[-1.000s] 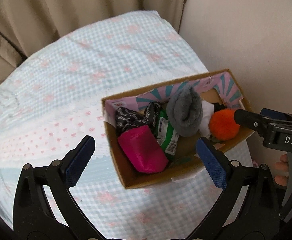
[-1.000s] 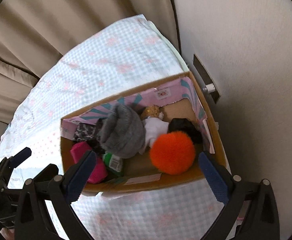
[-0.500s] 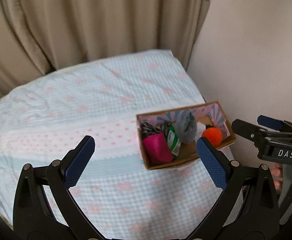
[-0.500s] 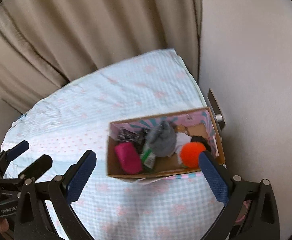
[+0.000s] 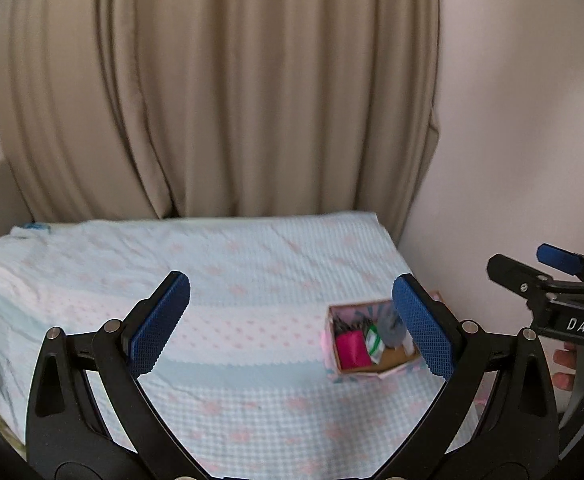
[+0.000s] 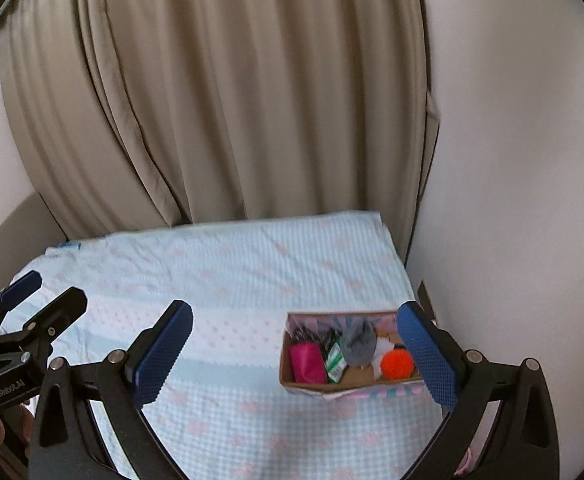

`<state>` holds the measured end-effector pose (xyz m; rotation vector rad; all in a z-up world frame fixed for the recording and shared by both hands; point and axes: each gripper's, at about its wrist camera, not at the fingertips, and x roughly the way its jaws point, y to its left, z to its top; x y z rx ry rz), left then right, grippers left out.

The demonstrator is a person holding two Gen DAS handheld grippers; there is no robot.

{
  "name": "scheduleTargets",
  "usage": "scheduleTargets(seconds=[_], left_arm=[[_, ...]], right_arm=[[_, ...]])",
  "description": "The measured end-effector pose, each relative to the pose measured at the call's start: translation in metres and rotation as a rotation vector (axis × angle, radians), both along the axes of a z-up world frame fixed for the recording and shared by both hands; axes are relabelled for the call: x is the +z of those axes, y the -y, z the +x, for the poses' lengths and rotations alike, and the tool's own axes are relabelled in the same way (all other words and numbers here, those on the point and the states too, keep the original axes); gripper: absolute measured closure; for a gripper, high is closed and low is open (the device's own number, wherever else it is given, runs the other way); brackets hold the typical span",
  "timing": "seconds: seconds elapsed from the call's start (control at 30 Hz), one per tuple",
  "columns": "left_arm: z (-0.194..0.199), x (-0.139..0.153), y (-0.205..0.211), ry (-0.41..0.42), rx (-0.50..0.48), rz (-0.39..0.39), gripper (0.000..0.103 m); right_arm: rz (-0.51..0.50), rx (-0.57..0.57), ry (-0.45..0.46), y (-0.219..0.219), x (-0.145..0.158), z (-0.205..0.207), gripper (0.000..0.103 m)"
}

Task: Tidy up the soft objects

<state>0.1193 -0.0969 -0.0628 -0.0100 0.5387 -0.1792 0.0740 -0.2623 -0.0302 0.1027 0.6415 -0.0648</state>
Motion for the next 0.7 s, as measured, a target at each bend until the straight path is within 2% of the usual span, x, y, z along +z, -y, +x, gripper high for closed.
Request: scheduleTargets(seconds=[0.13,0.33,0.7], left_arm=[[-0.024,0.015,-0.023,0.055,0.03,-0.029,0.002],[-0.046,0.025,-0.038,0.103,0.056,-0.019,0.002],[-0.053,0.032,-0.037,0.148,0.06,-0.008,0.002]], right_arm=[[-0.034,-0.012,0.081,-0.018,0.016,-0.02,0.001],[-0.076,-0.02,0.155,-0.035,0.025,-0.04,0.001],[-0.09,-0.039,0.192,-0.037,0.029,-0.048,0.001]])
